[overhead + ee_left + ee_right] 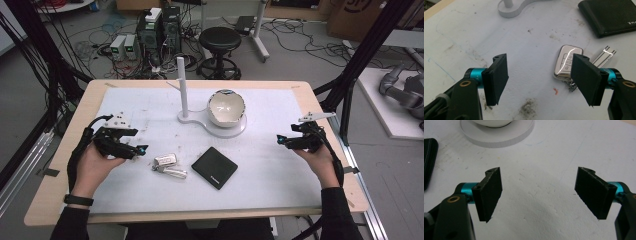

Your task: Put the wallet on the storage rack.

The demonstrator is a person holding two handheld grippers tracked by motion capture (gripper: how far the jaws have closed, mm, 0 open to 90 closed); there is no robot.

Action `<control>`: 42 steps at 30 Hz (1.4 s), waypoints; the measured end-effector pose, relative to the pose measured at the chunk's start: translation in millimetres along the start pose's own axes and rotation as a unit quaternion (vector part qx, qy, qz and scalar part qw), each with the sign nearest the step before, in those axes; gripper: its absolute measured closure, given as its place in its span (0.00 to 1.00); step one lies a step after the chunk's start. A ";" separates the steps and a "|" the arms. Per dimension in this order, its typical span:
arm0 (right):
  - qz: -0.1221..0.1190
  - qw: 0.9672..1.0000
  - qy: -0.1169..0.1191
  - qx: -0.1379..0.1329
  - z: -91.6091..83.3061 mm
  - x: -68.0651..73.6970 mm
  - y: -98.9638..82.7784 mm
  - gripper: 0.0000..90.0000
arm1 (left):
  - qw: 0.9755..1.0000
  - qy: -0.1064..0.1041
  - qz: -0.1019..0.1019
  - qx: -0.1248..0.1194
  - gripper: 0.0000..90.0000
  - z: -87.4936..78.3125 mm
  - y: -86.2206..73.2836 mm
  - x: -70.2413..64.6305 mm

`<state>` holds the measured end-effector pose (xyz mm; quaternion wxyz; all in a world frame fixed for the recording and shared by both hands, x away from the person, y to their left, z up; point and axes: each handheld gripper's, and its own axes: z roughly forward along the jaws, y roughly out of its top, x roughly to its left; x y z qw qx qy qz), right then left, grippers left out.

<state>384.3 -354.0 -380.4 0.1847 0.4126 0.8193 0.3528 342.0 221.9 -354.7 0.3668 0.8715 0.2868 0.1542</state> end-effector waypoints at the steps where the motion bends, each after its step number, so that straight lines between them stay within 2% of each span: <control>1: 0.000 1.000 0.001 0.001 0.7 0.1 0.2 0.25 | 1.000 -0.002 0.003 -0.001 0.34 -0.3 0.8 -0.9; 3: 0.001 1.000 0.000 0.002 1.3 -0.2 0.2 0.25 | 1.000 -0.008 0.009 -0.003 0.34 -0.6 2.5 -3.6; 4: 0.002 1.000 0.000 0.002 1.5 -0.1 0.4 0.25 | 1.000 -0.020 0.021 -0.006 0.34 0.6 5.3 -7.9; 7: 0.001 1.000 -0.001 0.002 1.9 -0.2 0.5 0.25 | 0.999 -0.027 0.028 -0.006 0.34 2.4 7.2 -11.8; 8: 0.001 1.000 0.000 0.002 2.5 -0.4 0.7 0.25 | 0.998 -0.038 0.041 -0.004 0.35 3.1 8.5 -14.9; 12: 0.000 1.000 0.000 0.004 3.9 -0.6 1.0 0.26 | 0.998 -0.045 0.054 -0.001 0.37 3.8 9.5 -17.7; 20: 0.001 1.000 0.001 0.008 4.7 -0.1 0.9 0.26 | 0.998 -0.045 0.045 -0.001 0.38 5.0 7.7 -16.2; 28: 0.004 1.000 0.005 0.011 5.6 -0.2 -0.1 0.26 | 0.998 -0.048 0.049 0.005 0.38 6.5 8.6 -16.5; 42: 0.003 1.000 0.008 0.014 6.4 -0.6 -0.4 0.27 | 0.998 -0.049 0.045 0.007 0.38 7.9 7.9 -16.3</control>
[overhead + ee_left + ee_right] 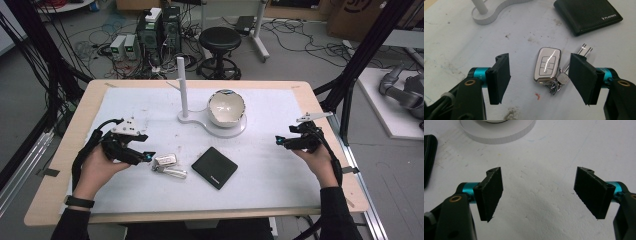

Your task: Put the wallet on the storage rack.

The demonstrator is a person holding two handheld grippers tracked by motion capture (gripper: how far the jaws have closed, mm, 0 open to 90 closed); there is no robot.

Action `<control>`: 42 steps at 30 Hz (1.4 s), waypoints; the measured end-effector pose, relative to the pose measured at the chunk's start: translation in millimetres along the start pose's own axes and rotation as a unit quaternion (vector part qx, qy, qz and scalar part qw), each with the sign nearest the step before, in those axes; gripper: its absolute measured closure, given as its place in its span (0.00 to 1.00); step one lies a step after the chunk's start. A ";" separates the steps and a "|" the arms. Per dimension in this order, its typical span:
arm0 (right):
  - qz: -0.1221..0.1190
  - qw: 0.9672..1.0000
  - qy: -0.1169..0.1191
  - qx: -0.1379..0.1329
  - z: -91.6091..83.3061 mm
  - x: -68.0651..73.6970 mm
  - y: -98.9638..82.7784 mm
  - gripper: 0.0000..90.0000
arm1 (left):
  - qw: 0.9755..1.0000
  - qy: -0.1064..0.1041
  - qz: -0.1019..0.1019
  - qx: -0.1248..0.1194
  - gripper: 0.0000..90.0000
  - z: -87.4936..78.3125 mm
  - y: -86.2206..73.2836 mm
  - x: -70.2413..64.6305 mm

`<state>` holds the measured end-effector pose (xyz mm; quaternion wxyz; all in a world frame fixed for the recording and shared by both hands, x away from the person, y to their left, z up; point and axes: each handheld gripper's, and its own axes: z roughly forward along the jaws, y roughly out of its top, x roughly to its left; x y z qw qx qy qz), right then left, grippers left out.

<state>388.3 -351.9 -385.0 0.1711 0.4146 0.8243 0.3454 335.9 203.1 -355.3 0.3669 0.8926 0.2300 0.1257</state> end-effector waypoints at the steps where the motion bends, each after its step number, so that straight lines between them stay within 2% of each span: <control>1: 0.000 1.000 0.000 0.000 0.0 0.0 0.0 0.27 | 1.000 0.000 0.000 0.000 0.38 0.0 0.0 0.0; 13: 0.001 1.000 0.002 0.002 0.5 0.3 -0.1 0.27 | 1.000 -0.006 0.005 0.003 0.38 3.9 1.0 -2.1; 21: 0.000 1.000 0.003 0.002 1.1 0.3 0.0 0.27 | 1.000 -0.018 0.014 0.006 0.38 11.4 4.4 -6.8; 25: -0.001 1.000 0.004 0.003 1.3 0.7 0.2 0.27 | 0.999 -0.033 0.010 0.002 0.39 14.4 6.2 -8.1; 26: -0.002 1.000 0.003 0.002 1.1 0.8 0.2 0.27 | 0.999 -0.046 0.006 -0.002 0.39 17.6 9.0 -9.8; 27: -0.002 1.000 0.003 0.002 1.1 0.8 0.2 0.27 | 0.999 -0.046 0.006 -0.002 0.39 17.6 9.0 -9.8; 31: -0.001 1.000 0.002 0.002 0.7 1.3 0.2 0.27 | 0.998 -0.056 0.011 0.003 0.39 30.2 19.7 -18.7; 32: -0.001 1.000 0.002 0.002 0.8 1.3 0.2 0.27 | 0.998 -0.061 0.015 0.011 0.40 39.5 26.1 -24.0; 33: -0.001 1.000 0.002 0.002 0.8 1.3 0.2 0.27 | 0.998 -0.061 0.015 0.011 0.40 39.5 26.1 -24.0; 34: -0.001 1.000 0.002 0.001 0.7 1.6 0.3 0.27 | 0.997 -0.069 0.017 0.022 0.41 50.8 32.3 -29.2; 35: -0.001 1.000 0.002 0.001 0.7 1.6 0.3 0.27 | 0.997 -0.069 0.017 0.022 0.41 50.8 32.3 -29.2; 36: -0.004 1.000 0.002 0.000 0.7 1.8 0.6 0.27 | 0.996 -0.078 0.017 0.030 0.41 63.4 37.5 -35.2; 37: -0.004 1.000 0.002 0.000 0.7 1.8 0.6 0.27 | 0.996 -0.078 0.017 0.030 0.42 63.4 37.5 -35.2; 39: -0.004 1.000 0.003 0.001 0.9 2.3 0.7 0.27 | 0.996 -0.080 0.013 0.039 0.44 76.0 41.8 -40.6; 40: -0.004 1.000 0.002 0.001 1.4 2.1 0.8 0.27 | 0.995 -0.090 0.000 0.047 0.45 88.8 45.4 -43.5; 41: -0.006 1.000 0.002 0.001 1.5 2.0 0.7 0.27 | 0.995 -0.090 0.000 0.047 0.46 88.8 45.4 -43.5; 42: -0.006 1.000 0.001 0.003 1.4 2.2 0.7 0.27 | 0.993 -0.104 -0.017 0.055 0.47 100.7 48.7 -44.4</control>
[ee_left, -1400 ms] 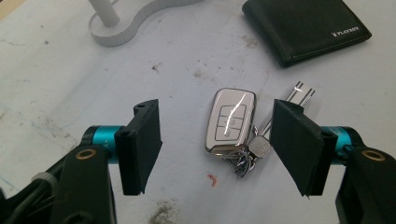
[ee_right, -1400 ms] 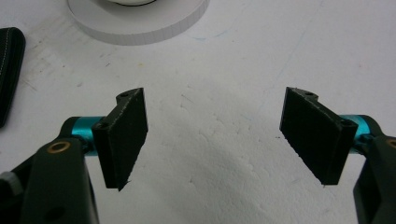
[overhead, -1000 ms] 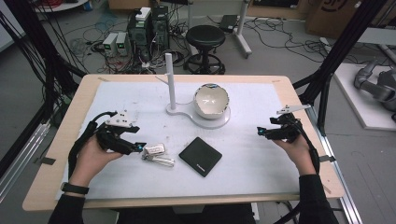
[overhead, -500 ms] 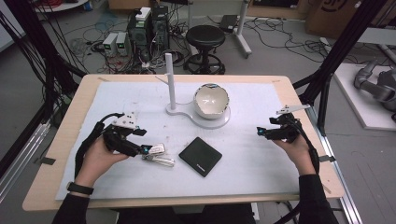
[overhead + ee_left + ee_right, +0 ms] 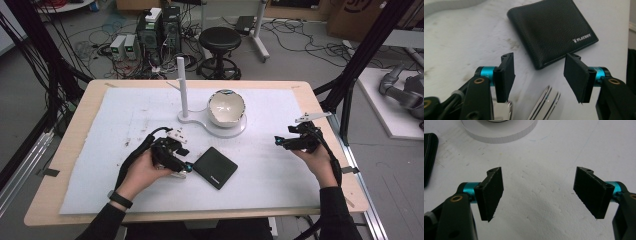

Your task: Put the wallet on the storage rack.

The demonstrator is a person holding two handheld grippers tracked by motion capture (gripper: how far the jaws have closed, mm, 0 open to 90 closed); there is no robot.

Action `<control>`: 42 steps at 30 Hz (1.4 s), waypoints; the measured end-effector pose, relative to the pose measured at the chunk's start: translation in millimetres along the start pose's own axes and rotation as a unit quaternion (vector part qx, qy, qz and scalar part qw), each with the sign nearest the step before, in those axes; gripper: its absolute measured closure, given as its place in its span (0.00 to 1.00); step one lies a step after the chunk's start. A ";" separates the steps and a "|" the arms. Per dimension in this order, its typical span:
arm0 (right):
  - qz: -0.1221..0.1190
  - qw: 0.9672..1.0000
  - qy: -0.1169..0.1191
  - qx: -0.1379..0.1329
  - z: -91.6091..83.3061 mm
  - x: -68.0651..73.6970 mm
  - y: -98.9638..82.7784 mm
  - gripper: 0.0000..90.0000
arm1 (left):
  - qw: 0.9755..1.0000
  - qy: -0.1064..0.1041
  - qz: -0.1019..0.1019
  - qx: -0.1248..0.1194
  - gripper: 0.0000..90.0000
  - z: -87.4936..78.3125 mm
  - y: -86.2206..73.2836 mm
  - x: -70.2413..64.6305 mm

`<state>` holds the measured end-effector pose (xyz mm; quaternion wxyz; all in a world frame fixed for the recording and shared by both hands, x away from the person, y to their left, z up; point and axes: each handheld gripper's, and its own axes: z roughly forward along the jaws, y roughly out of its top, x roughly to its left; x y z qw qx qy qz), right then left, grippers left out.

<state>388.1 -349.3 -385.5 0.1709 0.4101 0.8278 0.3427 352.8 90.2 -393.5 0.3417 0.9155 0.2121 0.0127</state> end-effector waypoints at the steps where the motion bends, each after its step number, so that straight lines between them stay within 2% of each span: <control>1: 0.000 1.000 0.000 0.000 0.0 0.0 0.0 0.27 | 1.000 0.000 0.000 0.000 0.48 0.0 0.0 0.0; 2: 0.000 1.000 -0.001 -0.002 -0.4 0.3 0.0 0.27 | 1.000 0.000 -0.018 0.007 0.50 8.5 4.0 2.0; 3: 0.000 1.000 -0.001 -0.002 -0.4 0.3 0.0 0.27 | 1.000 0.000 -0.018 0.007 0.50 8.5 4.0 2.0; 4: 0.000 1.000 -0.001 -0.004 -1.3 -0.1 0.0 0.28 | 0.999 -0.007 -0.041 0.005 0.50 15.2 6.5 4.7; 5: 0.000 1.000 -0.001 -0.004 -1.3 -0.1 0.0 0.28 | 0.999 -0.007 -0.041 0.005 0.52 15.2 6.5 4.7; 6: -0.001 1.000 -0.001 -0.006 -1.5 -0.6 -0.2 0.28 | 0.998 -0.016 -0.067 0.005 0.53 19.5 7.7 8.2; 7: -0.001 1.000 -0.001 -0.006 -1.5 -0.6 -0.2 0.28 | 0.998 -0.016 -0.067 0.005 0.54 19.5 7.7 8.2; 8: 0.001 1.000 -0.001 -0.006 -1.9 -1.0 -0.4 0.28 | 0.996 -0.023 -0.086 0.008 0.55 23.6 8.5 10.6; 9: 0.001 1.000 -0.001 -0.006 -1.9 -1.0 -0.4 0.28 | 0.996 -0.023 -0.086 0.008 0.55 23.6 8.5 10.6; 10: 0.001 1.000 -0.001 -0.006 -2.5 -1.0 -0.4 0.28 | 0.994 -0.024 -0.101 0.013 0.56 27.2 9.5 12.0; 11: 0.001 1.000 -0.001 -0.006 -2.5 -1.0 -0.4 0.28 | 0.994 -0.024 -0.101 0.013 0.56 27.2 9.5 12.0; 15: 0.001 1.000 -0.001 -0.007 -3.1 -0.4 -0.4 0.28 | 0.991 -0.029 -0.131 0.018 0.57 32.0 10.2 14.3; 16: 0.001 1.000 0.000 -0.008 -3.4 -0.3 -0.3 0.28 | 0.989 -0.033 -0.143 0.025 0.58 34.9 9.9 15.2; 17: 0.001 1.000 0.000 -0.008 -3.4 -0.3 -0.3 0.28 | 0.989 -0.033 -0.143 0.025 0.58 34.9 9.9 15.2; 20: -0.001 1.000 -0.002 -0.009 -3.4 -0.3 -0.2 0.28 | 0.986 -0.041 -0.159 0.035 0.60 39.5 9.7 16.1; 21: -0.001 1.000 -0.001 -0.009 -3.3 -0.1 -0.2 0.28 | 0.985 -0.043 -0.161 0.035 0.63 40.1 9.8 16.0; 22: 0.000 1.000 -0.002 -0.009 -3.2 0.1 -0.1 0.28 | 0.984 -0.045 -0.169 0.036 0.65 41.5 9.8 15.7; 23: 0.000 1.000 -0.002 -0.009 -3.2 0.1 -0.1 0.28 | 0.984 -0.045 -0.169 0.036 0.66 41.5 9.8 15.7; 24: -0.001 1.000 -0.002 -0.009 -3.1 0.3 0.0 0.28 | 0.982 -0.046 -0.178 0.035 0.67 41.5 9.4 15.5; 25: -0.001 1.000 -0.002 -0.009 -3.1 0.3 0.0 0.28 | 0.982 -0.046 -0.178 0.035 0.68 41.5 9.4 15.5; 26: -0.001 1.000 -0.002 -0.009 -3.0 0.3 0.1 0.28 | 0.981 -0.044 -0.185 0.034 0.69 41.4 9.1 14.6; 29: -0.001 1.000 -0.001 -0.009 -3.0 0.2 0.2 0.28 | 0.980 -0.044 -0.191 0.033 0.70 41.6 8.9 13.8; 30: -0.003 1.000 -0.001 -0.010 -2.8 0.2 0.4 0.28 | 0.979 -0.049 -0.196 0.033 0.71 42.5 9.2 12.6; 33: -0.002 1.000 -0.001 -0.010 -3.3 0.8 0.8 0.28 | 0.979 -0.054 -0.196 0.031 0.75 43.9 9.8 10.9; 34: -0.001 1.000 -0.001 -0.009 -3.4 1.0 0.8 0.28 | 0.980 -0.050 -0.192 0.024 0.77 43.4 10.1 8.8; 35: -0.001 1.000 -0.001 -0.009 -3.4 1.0 0.8 0.28 | 0.980 -0.050 -0.192 0.024 0.80 43.4 10.1 8.8; 36: -0.002 1.000 -0.001 -0.009 -3.5 0.9 0.8 0.28 | 0.980 -0.052 -0.192 0.012 0.82 42.2 9.2 8.1; 38: -0.002 1.000 -0.001 -0.011 -3.9 0.5 0.7 0.28 | 0.980 -0.052 -0.191 0.005 0.86 41.0 8.3 7.7; 40: -0.002 1.000 -0.001 -0.012 -4.0 0.4 0.6 0.28 | 0.981 -0.058 -0.185 -0.008 0.87 38.6 7.2 8.0; 41: -0.001 1.000 -0.002 -0.012 -4.3 0.3 0.6 0.28 | 0.981 -0.062 -0.185 -0.016 0.88 36.6 7.0 8.1; 42: 0.000 1.000 -0.003 -0.013 -4.7 0.3 0.5 0.28 | 0.980 -0.072 -0.180 -0.037 0.89 31.0 7.7 8.3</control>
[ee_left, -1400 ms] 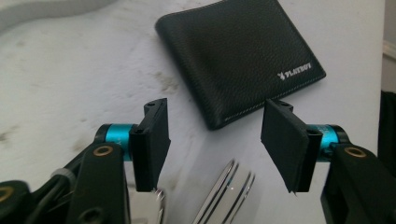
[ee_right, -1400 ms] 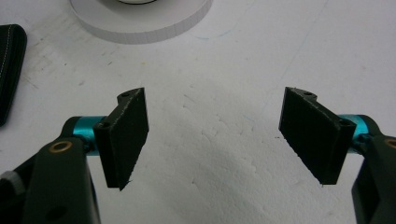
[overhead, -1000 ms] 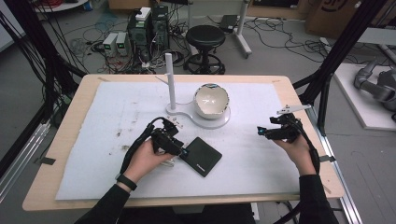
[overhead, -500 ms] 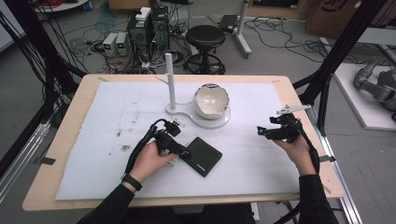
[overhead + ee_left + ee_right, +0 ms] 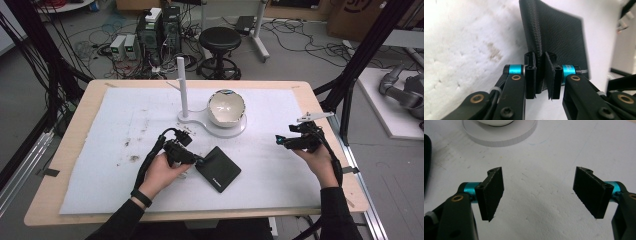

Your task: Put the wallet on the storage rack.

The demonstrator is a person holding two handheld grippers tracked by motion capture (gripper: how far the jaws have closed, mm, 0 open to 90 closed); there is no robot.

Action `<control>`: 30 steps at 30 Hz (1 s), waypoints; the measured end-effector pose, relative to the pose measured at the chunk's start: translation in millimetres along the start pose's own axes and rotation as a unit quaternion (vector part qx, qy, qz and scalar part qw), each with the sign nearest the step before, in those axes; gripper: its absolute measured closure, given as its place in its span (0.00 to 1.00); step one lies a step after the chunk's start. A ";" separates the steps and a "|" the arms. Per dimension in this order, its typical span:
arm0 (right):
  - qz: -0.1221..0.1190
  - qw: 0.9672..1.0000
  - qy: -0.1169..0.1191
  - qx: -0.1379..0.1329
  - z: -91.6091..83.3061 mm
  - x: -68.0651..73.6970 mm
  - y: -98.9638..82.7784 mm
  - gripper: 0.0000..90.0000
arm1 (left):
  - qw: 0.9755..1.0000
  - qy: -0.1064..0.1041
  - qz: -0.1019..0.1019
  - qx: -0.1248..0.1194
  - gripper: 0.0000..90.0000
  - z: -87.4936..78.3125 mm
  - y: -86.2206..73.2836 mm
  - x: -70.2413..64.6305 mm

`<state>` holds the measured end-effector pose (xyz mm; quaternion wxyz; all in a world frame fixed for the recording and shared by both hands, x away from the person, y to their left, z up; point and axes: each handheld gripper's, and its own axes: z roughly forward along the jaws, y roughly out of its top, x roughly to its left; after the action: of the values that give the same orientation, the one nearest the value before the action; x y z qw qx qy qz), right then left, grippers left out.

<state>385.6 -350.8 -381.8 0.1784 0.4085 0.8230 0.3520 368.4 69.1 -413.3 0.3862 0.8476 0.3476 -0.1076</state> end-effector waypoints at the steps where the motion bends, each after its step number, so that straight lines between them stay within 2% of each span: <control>1: 0.000 1.000 0.000 0.000 0.0 0.0 0.0 0.28 | 1.000 0.000 0.000 0.000 0.89 0.0 0.0 0.0; 2: -0.001 1.000 -0.001 0.000 -0.1 -0.1 0.0 0.28 | 1.000 -0.002 0.013 -0.016 0.90 -6.7 2.3 -4.7; 3: -0.001 1.000 -0.001 0.000 -0.1 -0.1 0.0 0.28 | 1.000 -0.002 0.013 -0.016 0.90 -6.7 2.3 -4.7; 5: -0.001 1.000 -0.001 0.000 0.2 0.1 0.1 0.28 | 0.999 0.010 0.035 -0.030 0.90 -15.1 6.2 -12.7; 6: -0.002 1.000 -0.001 0.001 0.4 0.4 0.2 0.28 | 0.998 0.013 0.045 -0.046 0.90 -22.5 9.3 -17.8; 7: -0.002 1.000 -0.001 0.001 0.4 0.4 0.2 0.28 | 0.998 0.013 0.045 -0.046 0.91 -22.5 9.3 -17.8; 8: -0.003 1.000 -0.001 0.001 0.1 0.4 0.2 0.28 | 0.996 0.021 0.058 -0.066 0.91 -31.1 13.4 -23.8; 9: -0.003 1.000 -0.001 0.001 0.1 0.4 0.2 0.28 | 0.996 0.021 0.058 -0.066 0.91 -31.1 13.4 -23.8; 10: -0.004 1.000 -0.001 -0.001 0.0 0.6 0.3 0.28 | 0.993 0.029 0.071 -0.085 0.91 -39.5 17.8 -29.3; 11: -0.004 1.000 -0.001 -0.001 0.0 0.6 0.3 0.28 | 0.993 0.029 0.071 -0.085 0.91 -39.5 17.8 -29.3; 12: -0.004 1.000 -0.002 -0.001 -0.2 0.6 0.3 0.28 | 0.992 0.035 0.076 -0.096 0.91 -44.5 20.7 -32.3; 14: -0.004 1.000 -0.003 -0.001 -0.3 0.8 0.4 0.28 | 0.988 0.042 0.087 -0.124 0.91 -55.5 27.4 -37.2; 15: -0.004 1.000 -0.003 -0.001 -0.3 0.8 0.4 0.28 | 0.988 0.042 0.087 -0.124 0.91 -55.5 27.4 -37.2; 16: -0.004 1.000 -0.003 0.000 -0.4 1.1 0.5 0.28 | 0.985 0.048 0.093 -0.134 0.91 -60.3 30.9 -39.4; 17: -0.004 1.000 -0.003 0.000 -0.4 1.1 0.5 0.28 | 0.984 0.051 0.097 -0.139 0.91 -63.5 34.2 -41.1; 18: -0.004 1.000 -0.003 -0.001 -0.3 1.3 0.6 0.28 | 0.982 0.061 0.105 -0.147 0.91 -68.3 38.8 -43.8; 19: -0.004 1.000 -0.003 -0.001 -0.3 1.3 0.6 0.28 | 0.982 0.061 0.105 -0.147 0.91 -68.3 38.8 -43.8; 20: -0.004 1.000 -0.003 -0.001 -0.3 1.3 0.7 0.28 | 0.979 0.063 0.110 -0.157 0.91 -72.0 43.1 -46.2; 22: -0.004 1.000 -0.003 -0.002 -0.8 0.9 0.7 0.28 | 0.976 0.067 0.117 -0.169 0.91 -77.6 51.8 -49.0; 23: -0.004 1.000 -0.003 -0.002 -0.8 0.9 0.7 0.28 | 0.976 0.067 0.117 -0.169 0.91 -77.6 51.8 -49.0; 24: -0.003 1.000 -0.005 -0.003 -1.2 0.7 0.7 0.28 | 0.973 0.077 0.123 -0.179 0.91 -80.9 58.4 -51.0; 25: -0.003 1.000 -0.005 -0.003 -1.2 0.7 0.7 0.28 | 0.973 0.077 0.123 -0.179 0.91 -80.9 58.4 -51.0; 28: -0.002 1.000 -0.004 -0.005 -1.7 0.5 0.7 0.28 | 0.968 0.091 0.131 -0.192 0.91 -84.6 72.0 -53.5; 29: -0.002 1.000 -0.004 -0.005 -1.7 0.5 0.7 0.28 | 0.968 0.091 0.131 -0.192 0.91 -84.6 72.0 -53.5; 30: -0.004 1.000 -0.004 -0.006 -2.2 0.1 0.4 0.28 | 0.967 0.099 0.133 -0.195 0.91 -85.5 79.1 -53.8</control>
<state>384.5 -351.5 -380.1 0.1852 0.4056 0.8218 0.3547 374.7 67.9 -285.2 0.5183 0.8012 0.2823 0.0989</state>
